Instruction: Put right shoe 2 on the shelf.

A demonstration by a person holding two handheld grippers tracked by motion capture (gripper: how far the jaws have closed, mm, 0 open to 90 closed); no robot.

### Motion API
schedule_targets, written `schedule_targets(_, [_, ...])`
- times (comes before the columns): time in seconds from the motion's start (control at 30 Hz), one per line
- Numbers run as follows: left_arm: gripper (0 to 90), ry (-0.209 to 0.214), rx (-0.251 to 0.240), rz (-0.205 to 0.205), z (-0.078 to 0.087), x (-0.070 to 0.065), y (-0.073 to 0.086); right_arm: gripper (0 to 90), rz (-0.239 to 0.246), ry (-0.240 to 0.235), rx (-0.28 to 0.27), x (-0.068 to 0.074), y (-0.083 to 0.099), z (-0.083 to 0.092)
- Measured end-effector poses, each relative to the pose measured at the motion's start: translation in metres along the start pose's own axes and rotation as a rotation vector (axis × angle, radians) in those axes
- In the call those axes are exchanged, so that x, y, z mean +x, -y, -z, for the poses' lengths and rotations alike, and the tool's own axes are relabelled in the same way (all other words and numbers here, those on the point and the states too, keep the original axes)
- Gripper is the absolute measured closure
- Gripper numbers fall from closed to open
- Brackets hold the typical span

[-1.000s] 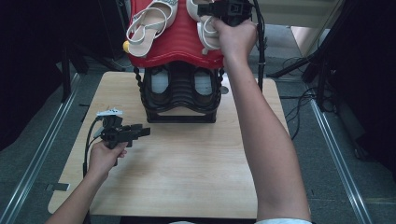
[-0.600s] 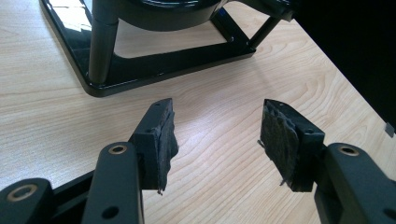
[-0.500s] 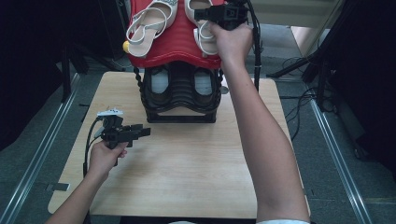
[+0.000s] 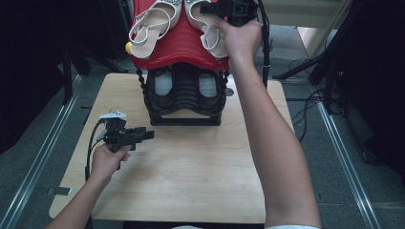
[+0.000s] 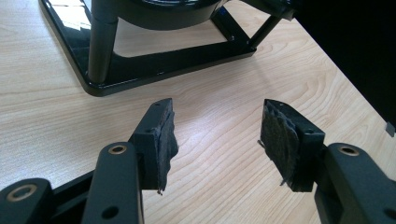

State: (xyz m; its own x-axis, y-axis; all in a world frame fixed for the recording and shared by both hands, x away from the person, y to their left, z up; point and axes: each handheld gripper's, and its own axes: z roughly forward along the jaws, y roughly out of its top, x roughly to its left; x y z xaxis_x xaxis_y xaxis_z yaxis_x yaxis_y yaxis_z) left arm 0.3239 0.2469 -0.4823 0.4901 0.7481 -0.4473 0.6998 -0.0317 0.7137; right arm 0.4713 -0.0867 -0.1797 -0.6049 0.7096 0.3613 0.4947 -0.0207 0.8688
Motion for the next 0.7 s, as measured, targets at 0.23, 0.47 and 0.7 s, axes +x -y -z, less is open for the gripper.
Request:
schedule_targets(0.23, [45.1,-0.003,0.0,0.0,-0.001,0.0,0.0,67.7,-0.003,-0.001,0.0,-0.008,-0.001,0.006])
schedule_targets(0.47, [45.0,-0.006,-0.003,0.004,-0.001,0.001,0.0,63.0,0.003,0.009,-0.009,-0.012,-0.002,0.012])
schedule_targets(0.7, [45.0,-0.006,0.0,0.003,-0.001,0.0,0.0,55.8,-0.005,0.013,-0.024,-0.023,0.001,0.021])
